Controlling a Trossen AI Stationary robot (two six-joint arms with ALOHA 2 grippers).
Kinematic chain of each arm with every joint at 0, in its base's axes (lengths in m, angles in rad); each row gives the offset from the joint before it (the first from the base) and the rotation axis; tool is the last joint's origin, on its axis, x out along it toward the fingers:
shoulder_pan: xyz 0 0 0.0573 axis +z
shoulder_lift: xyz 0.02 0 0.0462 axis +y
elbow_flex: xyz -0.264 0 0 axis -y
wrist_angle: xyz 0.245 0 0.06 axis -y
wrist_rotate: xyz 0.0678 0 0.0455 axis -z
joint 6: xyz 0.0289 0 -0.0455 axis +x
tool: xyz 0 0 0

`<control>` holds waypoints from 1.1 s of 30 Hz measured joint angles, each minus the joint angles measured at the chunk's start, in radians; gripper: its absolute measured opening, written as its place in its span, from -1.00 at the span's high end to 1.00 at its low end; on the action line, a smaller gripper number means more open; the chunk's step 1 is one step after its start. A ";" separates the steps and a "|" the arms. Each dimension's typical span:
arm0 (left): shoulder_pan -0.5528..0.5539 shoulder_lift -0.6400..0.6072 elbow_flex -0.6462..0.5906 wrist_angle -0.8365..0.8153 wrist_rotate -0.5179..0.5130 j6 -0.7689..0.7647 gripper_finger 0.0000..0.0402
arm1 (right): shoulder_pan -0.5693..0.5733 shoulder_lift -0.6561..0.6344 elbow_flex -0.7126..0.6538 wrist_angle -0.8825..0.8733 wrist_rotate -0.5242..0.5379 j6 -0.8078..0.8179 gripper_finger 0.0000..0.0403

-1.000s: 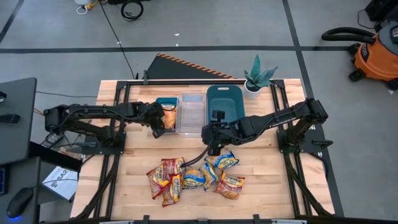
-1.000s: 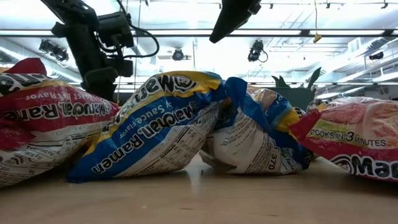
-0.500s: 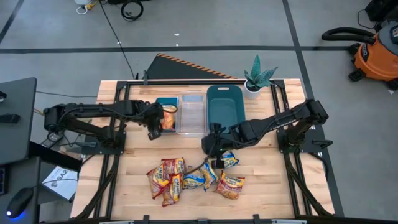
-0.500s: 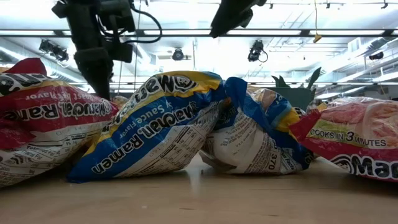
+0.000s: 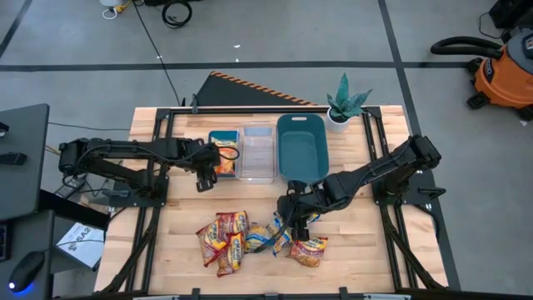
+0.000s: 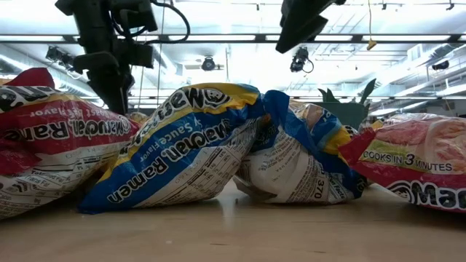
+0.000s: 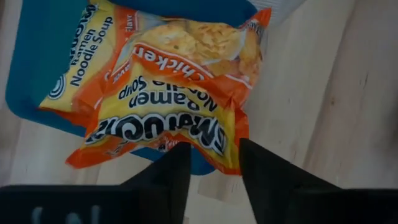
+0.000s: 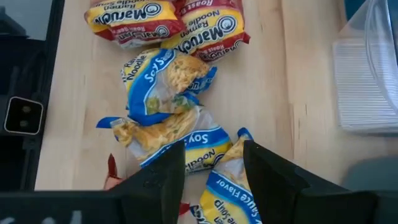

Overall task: Sort Maruchan noodles
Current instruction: Put the orange noodle pack into the blue bin, then put the blue noodle pack into the dark blue bin

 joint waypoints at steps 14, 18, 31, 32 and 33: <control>-0.012 -0.002 0.144 -0.210 -0.067 -0.101 0.02 | -0.007 0.000 -0.071 -0.028 -0.045 -0.043 0.09; -0.057 -0.007 0.134 -0.100 -0.063 -0.113 0.03 | -0.017 0.000 -0.114 -0.027 -0.073 -0.053 0.09; -0.186 -0.016 0.025 0.153 -0.149 -0.117 0.03 | 0.035 0.000 -0.184 0.049 0.005 -0.017 0.10; -0.186 -0.020 0.025 0.152 -0.152 -0.111 0.03 | 0.041 0.000 -0.184 0.049 0.017 -0.007 0.10; -0.186 -0.020 0.026 0.155 -0.152 -0.109 0.03 | 0.046 0.000 -0.184 0.050 0.022 0.005 0.10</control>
